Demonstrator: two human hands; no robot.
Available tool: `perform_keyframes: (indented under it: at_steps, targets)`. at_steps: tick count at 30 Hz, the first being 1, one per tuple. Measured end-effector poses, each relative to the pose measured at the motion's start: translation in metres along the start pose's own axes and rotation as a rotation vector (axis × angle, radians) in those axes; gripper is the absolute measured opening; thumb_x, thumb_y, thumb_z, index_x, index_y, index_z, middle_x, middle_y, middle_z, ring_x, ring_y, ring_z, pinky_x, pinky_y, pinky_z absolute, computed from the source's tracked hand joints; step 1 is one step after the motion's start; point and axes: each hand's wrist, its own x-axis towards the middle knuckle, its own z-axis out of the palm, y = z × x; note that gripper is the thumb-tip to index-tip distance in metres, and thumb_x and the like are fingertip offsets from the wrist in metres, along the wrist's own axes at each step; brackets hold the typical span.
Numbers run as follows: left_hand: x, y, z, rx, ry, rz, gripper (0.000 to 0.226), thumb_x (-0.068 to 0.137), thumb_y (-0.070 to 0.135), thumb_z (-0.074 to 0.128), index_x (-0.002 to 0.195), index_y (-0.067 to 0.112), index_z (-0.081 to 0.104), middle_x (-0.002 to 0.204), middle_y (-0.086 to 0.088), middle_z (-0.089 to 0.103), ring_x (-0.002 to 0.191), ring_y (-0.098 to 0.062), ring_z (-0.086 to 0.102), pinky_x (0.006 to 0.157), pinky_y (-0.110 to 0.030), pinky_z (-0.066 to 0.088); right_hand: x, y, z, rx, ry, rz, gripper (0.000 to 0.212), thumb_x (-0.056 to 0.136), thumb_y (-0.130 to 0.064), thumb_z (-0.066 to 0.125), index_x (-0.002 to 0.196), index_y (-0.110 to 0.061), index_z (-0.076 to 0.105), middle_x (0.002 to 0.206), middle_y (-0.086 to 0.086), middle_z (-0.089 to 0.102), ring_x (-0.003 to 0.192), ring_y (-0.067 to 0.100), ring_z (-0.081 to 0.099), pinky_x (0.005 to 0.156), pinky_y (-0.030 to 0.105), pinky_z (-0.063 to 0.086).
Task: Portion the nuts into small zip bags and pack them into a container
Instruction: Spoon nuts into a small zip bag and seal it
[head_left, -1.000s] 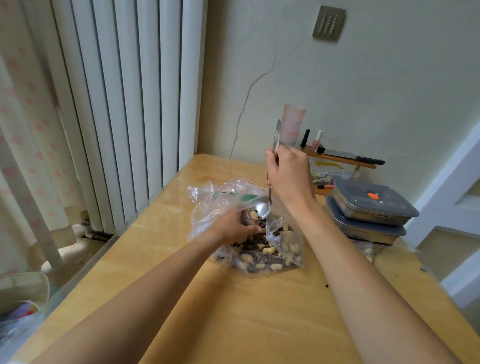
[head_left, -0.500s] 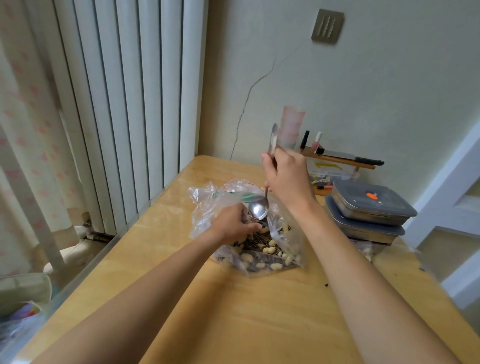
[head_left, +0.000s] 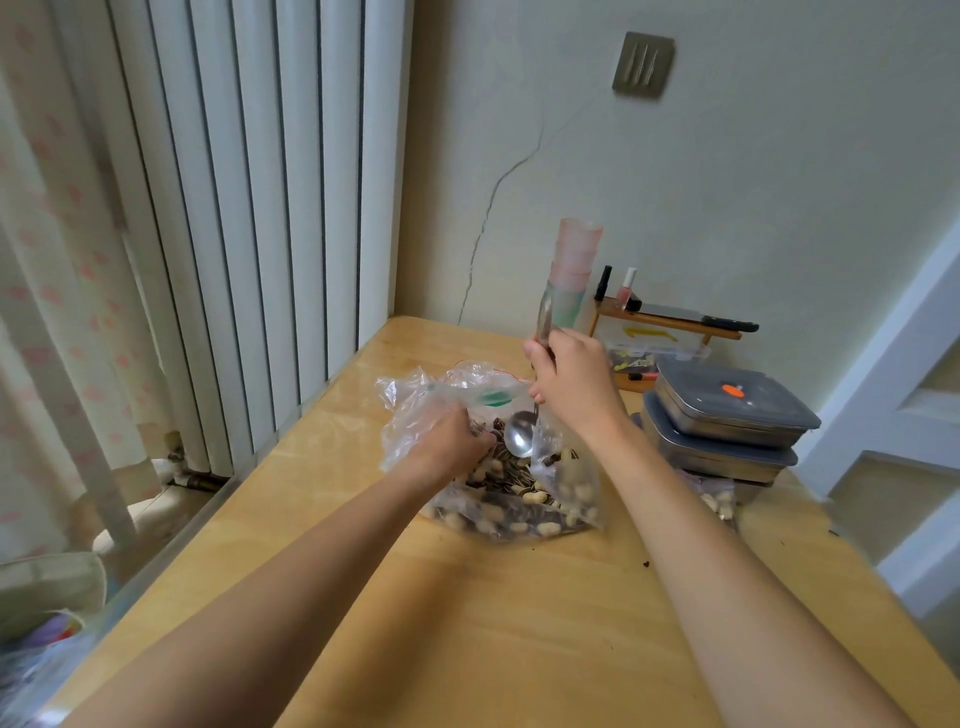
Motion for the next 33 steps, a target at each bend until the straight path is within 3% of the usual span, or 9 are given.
perform_keyframes:
  at_steps: [5, 9, 12, 14, 16, 20, 25, 33]
  targets:
    - [-0.003, 0.009, -0.005, 0.040, 0.035, 0.054, 0.020, 0.099, 0.022, 0.055, 0.110, 0.007, 0.062, 0.058, 0.000, 0.044, 0.046, -0.015, 0.042, 0.048, -0.026, 0.036, -0.007, 0.006, -0.003, -0.053, -0.047, 0.018, 0.029, 0.107, -0.023, 0.049, 0.090, -0.007, 0.065, 0.087, 0.005, 0.063, 0.070, 0.024, 0.067, 0.073, 0.047, 0.058]
    - [-0.005, 0.021, -0.012, 0.109, 0.044, 0.102, 0.029, 0.097, 0.019, 0.058, 0.125, 0.011, 0.061, 0.058, 0.002, 0.048, 0.043, -0.009, 0.043, 0.040, -0.019, 0.035, -0.010, 0.001, -0.008, -0.104, -0.098, -0.035, 0.029, 0.107, -0.024, 0.047, 0.087, -0.009, 0.062, 0.087, 0.007, 0.064, 0.072, 0.026, 0.067, 0.073, 0.048, 0.058]
    - [-0.009, 0.025, -0.017, 0.203, 0.019, 0.067, 0.016, 0.096, 0.022, 0.064, 0.093, 0.006, 0.062, 0.056, 0.001, 0.048, 0.041, -0.009, 0.041, 0.033, -0.014, 0.028, -0.013, -0.002, -0.005, -0.122, -0.133, -0.053, 0.030, 0.107, -0.023, 0.046, 0.082, -0.012, 0.058, 0.078, 0.005, 0.061, 0.071, 0.026, 0.065, 0.076, 0.046, 0.056]
    - [-0.011, 0.022, -0.017, 0.243, 0.007, 0.042, 0.033, 0.095, 0.024, 0.065, 0.069, 0.010, 0.049, 0.054, 0.001, 0.045, 0.040, -0.010, 0.039, 0.032, -0.015, 0.026, -0.014, -0.004, -0.003, -0.117, -0.135, -0.042, 0.032, 0.107, -0.023, 0.045, 0.080, -0.012, 0.056, 0.078, 0.005, 0.061, 0.070, 0.026, 0.065, 0.076, 0.045, 0.056]
    - [-0.012, 0.017, -0.017, 0.266, -0.004, 0.029, 0.041, 0.094, 0.024, 0.065, 0.062, 0.013, 0.041, 0.053, 0.000, 0.042, 0.042, -0.012, 0.035, 0.038, -0.019, 0.028, -0.014, -0.003, -0.002, -0.096, -0.132, -0.010, 0.031, 0.107, -0.022, 0.044, 0.081, -0.010, 0.056, 0.083, 0.008, 0.063, 0.070, 0.027, 0.067, 0.073, 0.047, 0.058]
    - [-0.015, 0.013, -0.018, 0.260, -0.021, 0.010, 0.040, 0.094, 0.026, 0.066, 0.064, 0.014, 0.043, 0.055, 0.000, 0.042, 0.043, -0.012, 0.035, 0.039, -0.018, 0.028, -0.015, 0.005, 0.000, 0.005, -0.094, 0.106, 0.033, 0.107, -0.021, 0.044, 0.085, -0.004, 0.063, 0.073, 0.008, 0.067, 0.061, 0.020, 0.071, 0.064, 0.047, 0.062]
    - [-0.016, 0.013, -0.020, 0.225, -0.015, 0.024, 0.039, 0.097, 0.027, 0.065, 0.066, 0.011, 0.047, 0.055, -0.002, 0.047, 0.044, -0.014, 0.040, 0.043, -0.022, 0.032, -0.026, 0.009, 0.006, 0.156, -0.058, 0.169, 0.032, 0.109, -0.025, 0.047, 0.093, -0.004, 0.065, 0.073, 0.004, 0.071, 0.053, 0.005, 0.069, 0.061, 0.034, 0.062]
    - [-0.014, 0.024, -0.027, 0.217, 0.082, 0.053, 0.025, 0.098, 0.020, 0.057, 0.079, 0.005, 0.055, 0.058, -0.003, 0.047, 0.047, -0.015, 0.043, 0.044, -0.023, 0.034, -0.030, 0.010, 0.010, 0.252, -0.113, 0.251, 0.031, 0.109, -0.026, 0.047, 0.094, -0.005, 0.063, 0.067, 0.009, 0.073, 0.052, 0.013, 0.071, 0.059, 0.031, 0.062]
